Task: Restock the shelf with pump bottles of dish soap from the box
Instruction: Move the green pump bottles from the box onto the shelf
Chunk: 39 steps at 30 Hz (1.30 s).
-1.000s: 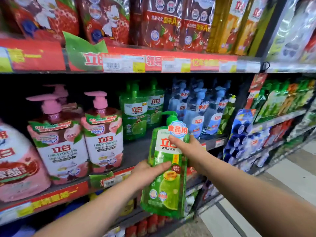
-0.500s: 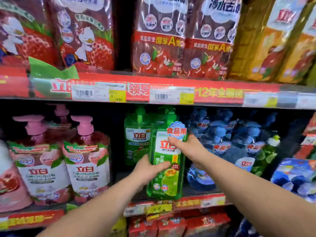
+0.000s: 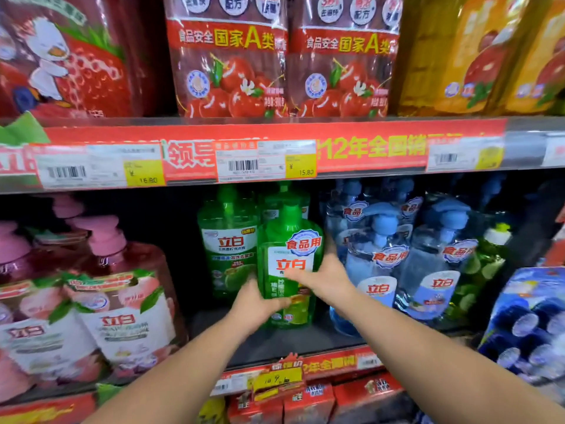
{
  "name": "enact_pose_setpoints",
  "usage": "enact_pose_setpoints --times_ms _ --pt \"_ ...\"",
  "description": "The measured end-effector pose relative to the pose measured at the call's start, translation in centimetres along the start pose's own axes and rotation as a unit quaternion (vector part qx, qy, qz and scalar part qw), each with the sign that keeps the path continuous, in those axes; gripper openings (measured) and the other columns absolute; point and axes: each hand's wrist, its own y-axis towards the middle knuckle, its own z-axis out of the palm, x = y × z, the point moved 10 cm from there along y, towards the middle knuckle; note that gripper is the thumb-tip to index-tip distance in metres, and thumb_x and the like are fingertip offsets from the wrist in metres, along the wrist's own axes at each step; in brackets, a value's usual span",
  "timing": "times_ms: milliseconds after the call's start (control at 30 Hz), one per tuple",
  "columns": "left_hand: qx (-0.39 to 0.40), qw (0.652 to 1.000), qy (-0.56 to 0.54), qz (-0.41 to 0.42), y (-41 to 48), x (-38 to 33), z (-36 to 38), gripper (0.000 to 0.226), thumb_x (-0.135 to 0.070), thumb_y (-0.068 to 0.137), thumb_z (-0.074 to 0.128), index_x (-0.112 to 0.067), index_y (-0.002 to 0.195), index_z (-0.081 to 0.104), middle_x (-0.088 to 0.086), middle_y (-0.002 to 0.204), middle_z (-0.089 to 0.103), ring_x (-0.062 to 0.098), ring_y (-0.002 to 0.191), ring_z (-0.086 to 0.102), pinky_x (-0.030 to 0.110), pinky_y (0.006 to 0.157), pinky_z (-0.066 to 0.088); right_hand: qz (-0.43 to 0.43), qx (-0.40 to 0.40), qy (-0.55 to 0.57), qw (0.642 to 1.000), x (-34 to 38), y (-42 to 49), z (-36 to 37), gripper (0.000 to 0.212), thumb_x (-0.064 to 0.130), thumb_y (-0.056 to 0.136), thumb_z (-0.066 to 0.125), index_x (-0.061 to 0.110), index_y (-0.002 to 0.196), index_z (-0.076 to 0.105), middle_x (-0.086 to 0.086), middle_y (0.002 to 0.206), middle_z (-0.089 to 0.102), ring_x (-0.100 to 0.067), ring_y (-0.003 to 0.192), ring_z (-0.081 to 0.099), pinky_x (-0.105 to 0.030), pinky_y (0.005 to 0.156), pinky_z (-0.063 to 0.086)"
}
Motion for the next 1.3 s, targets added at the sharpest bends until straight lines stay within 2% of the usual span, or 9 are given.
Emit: enact_pose_setpoints --times_ms 67,133,200,267,367,467,667,833,1300 --pt "0.025 0.987 0.157 -0.014 -0.2 1.9 -0.2 0.064 -0.031 0.069 0.080 -0.014 0.121 0.047 0.008 0.121 0.055 0.024 0.116 0.053 0.027 0.092 0.045 0.032 -0.003 -0.042 0.999 -2.0 -0.7 1.0 0.106 0.014 0.060 0.087 0.009 0.143 0.022 -0.011 0.133 0.052 -0.024 0.124 0.050 -0.041 0.106 0.040" --pt "0.061 0.940 0.332 -0.052 -0.6 4.6 -0.6 0.086 -0.052 0.071 0.071 -0.014 0.139 0.033 0.012 0.141 0.040 0.029 0.131 0.038 0.034 0.106 0.037 0.053 -0.013 -0.064 0.996 -3.5 -1.0 1.3 0.106 0.016 0.060 0.087 0.009 0.143 0.022 -0.011 0.134 0.050 -0.025 0.125 0.048 -0.038 0.107 0.039" --pt "0.101 0.898 0.423 -0.071 -0.9 6.8 -0.8 0.093 -0.062 0.073 0.062 -0.019 0.146 0.023 0.011 0.154 0.022 0.033 0.141 0.020 0.041 0.113 0.027 0.047 -0.014 -0.077 0.996 -4.0 -0.6 1.4 0.100 0.017 0.063 0.086 0.009 0.141 0.023 -0.011 0.131 0.053 -0.024 0.121 0.051 -0.030 0.104 0.039" --pt "0.142 0.876 0.455 -0.075 -1.2 8.3 -0.5 0.094 -0.063 0.075 0.059 -0.022 0.148 0.018 0.009 0.158 0.009 0.033 0.145 0.008 0.045 0.115 0.021 0.034 -0.010 -0.089 0.995 -3.9 0.0 1.4 0.095 0.017 0.067 0.084 0.009 0.140 0.025 -0.011 0.130 0.055 -0.023 0.118 0.053 -0.023 0.096 0.037" --pt "0.179 0.866 0.460 -0.078 -1.4 9.5 0.0 0.093 -0.060 0.080 0.057 -0.022 0.150 0.010 0.007 0.160 -0.003 0.034 0.146 -0.002 0.048 0.116 0.016 0.021 -0.022 -0.106 0.994 -3.8 1.2 1.1 0.088 0.016 0.069 0.082 0.009 0.140 0.031 -0.013 0.131 0.054 -0.026 0.121 0.051 -0.023 0.099 0.037" --pt "0.186 0.866 0.458 -0.074 -1.3 9.6 0.2 0.093 -0.058 0.081 0.057 -0.022 0.150 0.007 0.009 0.159 -0.006 0.035 0.145 -0.005 0.049 0.117 0.014 0.028 -0.026 -0.107 0.994 -3.9 2.5 1.1 0.085 0.013 0.070 0.082 0.007 0.140 0.034 -0.015 0.129 0.059 -0.028 0.118 0.056 -0.035 0.100 0.044" --pt "0.175 0.873 0.450 -0.072 -1.0 9.6 0.0 0.096 -0.057 0.078 0.062 -0.022 0.150 0.010 0.009 0.159 -0.003 0.035 0.145 -0.003 0.048 0.117 0.016 0.036 -0.052 -0.074 0.995 -4.4 4.2 1.4 0.085 0.010 0.071 0.081 0.011 0.140 0.033 -0.010 0.130 0.059 -0.027 0.119 0.055 -0.029 0.097 0.041" --pt "0.167 0.875 0.450 -0.071 -0.8 9.6 0.0 0.096 -0.057 0.076 0.064 -0.022 0.149 0.014 0.008 0.160 0.000 0.034 0.146 0.000 0.046 0.117 0.019 0.061 -0.046 -0.082 0.994 -5.0 5.5 1.9 0.086 0.016 0.073 0.080 0.016 0.142 0.029 -0.008 0.136 0.055 -0.028 0.123 0.053 -0.036 0.104 0.041" --pt "0.163 0.881 0.437 -0.076 -0.9 9.4 -0.1 0.095 -0.055 0.075 0.066 -0.022 0.148 0.016 0.008 0.160 0.002 0.034 0.146 0.002 0.045 0.117 0.019 0.099 0.009 -0.095 0.990 -5.6 6.7 2.5 0.096 0.022 0.079 0.075 0.015 0.150 0.011 -0.009 0.147 0.042 -0.030 0.133 0.042 -0.040 0.109 0.035"
